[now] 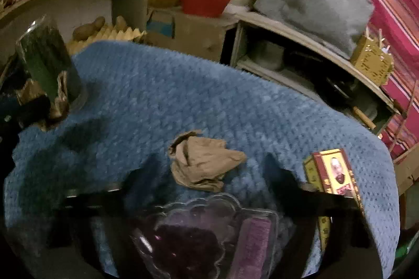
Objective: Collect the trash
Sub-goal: 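Carry the brown paper and clear tray over the basket with both grippers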
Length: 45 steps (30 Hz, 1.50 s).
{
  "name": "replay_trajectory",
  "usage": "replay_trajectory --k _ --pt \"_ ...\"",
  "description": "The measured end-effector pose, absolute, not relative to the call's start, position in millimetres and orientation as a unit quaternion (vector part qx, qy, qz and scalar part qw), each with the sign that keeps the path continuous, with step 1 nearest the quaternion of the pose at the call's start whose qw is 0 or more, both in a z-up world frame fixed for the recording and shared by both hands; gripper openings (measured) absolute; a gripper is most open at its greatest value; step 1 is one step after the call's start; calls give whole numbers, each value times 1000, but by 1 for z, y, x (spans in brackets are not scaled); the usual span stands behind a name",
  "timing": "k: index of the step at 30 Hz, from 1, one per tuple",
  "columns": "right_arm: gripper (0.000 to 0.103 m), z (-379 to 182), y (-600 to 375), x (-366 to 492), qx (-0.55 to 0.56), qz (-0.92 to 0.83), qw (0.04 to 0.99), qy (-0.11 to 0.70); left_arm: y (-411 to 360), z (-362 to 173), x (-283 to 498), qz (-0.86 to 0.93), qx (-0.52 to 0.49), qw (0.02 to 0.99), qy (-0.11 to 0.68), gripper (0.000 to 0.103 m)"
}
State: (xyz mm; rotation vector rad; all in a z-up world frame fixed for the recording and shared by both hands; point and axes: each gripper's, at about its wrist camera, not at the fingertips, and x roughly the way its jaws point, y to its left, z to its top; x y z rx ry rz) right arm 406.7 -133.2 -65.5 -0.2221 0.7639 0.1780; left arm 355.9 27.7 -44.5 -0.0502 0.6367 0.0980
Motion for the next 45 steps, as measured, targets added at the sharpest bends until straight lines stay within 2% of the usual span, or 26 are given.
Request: replay_trajectory --k 1,5,21,32,45 --pt "57 -67 -132 408 -107 92 915 378 28 -45 356 48 -25 948 312 35" --pt "50 -65 -132 404 -110 104 914 376 28 -45 356 49 -29 948 313 35" --pt "50 18 -242 306 -70 56 946 311 -20 -6 309 0 -4 957 291 35" --pt "50 30 -354 205 -69 -20 946 316 -122 12 248 -98 13 950 297 35" --pt "50 -2 -503 88 -9 -126 929 348 -285 -24 178 -239 48 911 331 35"
